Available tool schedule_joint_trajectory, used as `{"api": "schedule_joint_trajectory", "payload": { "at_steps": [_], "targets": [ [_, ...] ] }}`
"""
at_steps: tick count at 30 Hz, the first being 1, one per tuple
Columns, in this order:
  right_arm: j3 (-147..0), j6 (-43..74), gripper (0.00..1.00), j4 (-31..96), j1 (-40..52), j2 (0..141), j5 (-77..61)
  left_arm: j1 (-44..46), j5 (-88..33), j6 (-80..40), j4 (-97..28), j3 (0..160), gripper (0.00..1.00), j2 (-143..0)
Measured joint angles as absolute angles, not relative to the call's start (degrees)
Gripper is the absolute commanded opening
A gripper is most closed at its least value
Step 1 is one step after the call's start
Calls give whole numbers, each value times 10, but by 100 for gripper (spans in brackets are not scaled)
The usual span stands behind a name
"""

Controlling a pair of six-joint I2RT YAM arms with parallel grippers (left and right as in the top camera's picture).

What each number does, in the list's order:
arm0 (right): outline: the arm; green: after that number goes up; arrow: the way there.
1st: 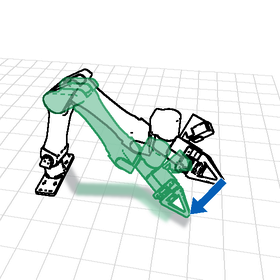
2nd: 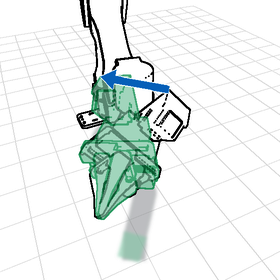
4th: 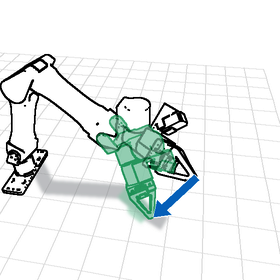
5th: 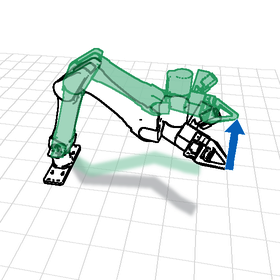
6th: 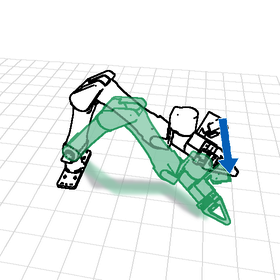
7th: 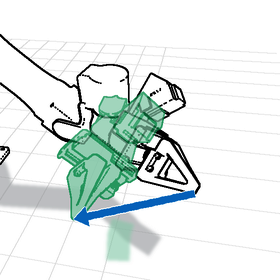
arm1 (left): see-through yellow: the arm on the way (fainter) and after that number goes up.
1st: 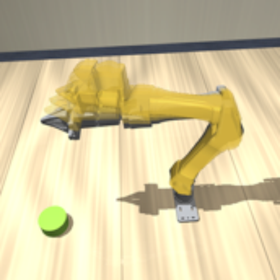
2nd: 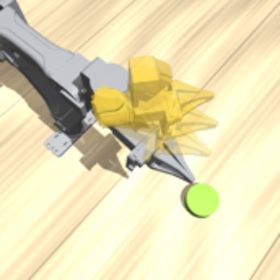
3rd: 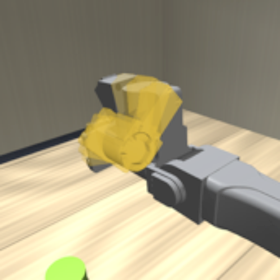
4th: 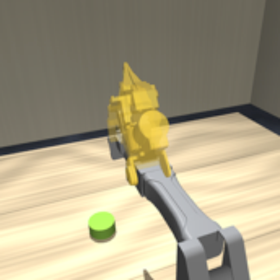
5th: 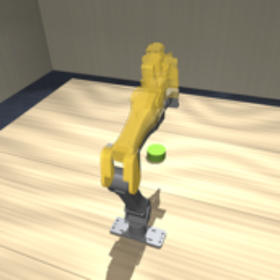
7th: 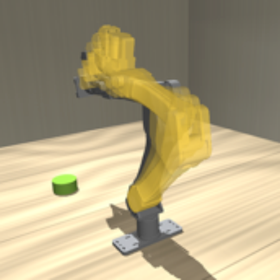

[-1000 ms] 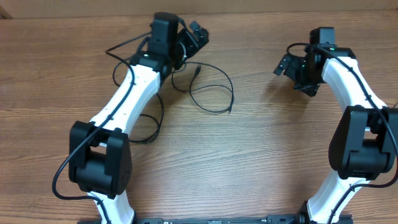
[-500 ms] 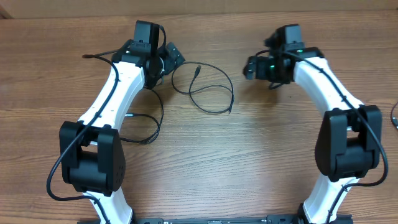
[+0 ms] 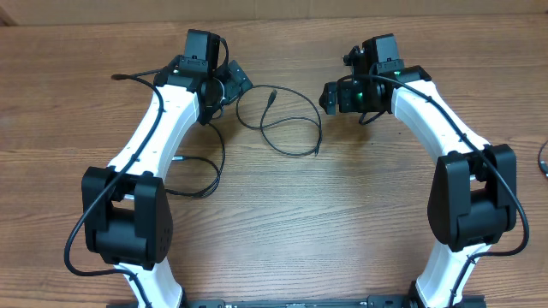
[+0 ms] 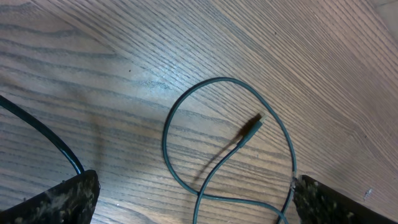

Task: Untangle cables
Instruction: 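Bring both grippers toward the center over the remaining cable, then grasp a black cable with the right gripper and pull it right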

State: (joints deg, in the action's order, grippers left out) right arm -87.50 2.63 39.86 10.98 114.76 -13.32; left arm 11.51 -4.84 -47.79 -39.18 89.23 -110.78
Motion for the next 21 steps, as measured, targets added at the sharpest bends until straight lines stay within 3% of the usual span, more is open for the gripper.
{"api": "schedule_joint_trajectory", "payload": {
  "at_steps": [13, 21],
  "targets": [
    [-836, -153, 99, 428, 144, 1177, -157, 115, -48, -478, -392, 892, 100, -1108],
    [-808, -213, 78, 356, 175, 1190, -132, 115, -48, -478, -392, 892, 99, -1108]
  ]
}}
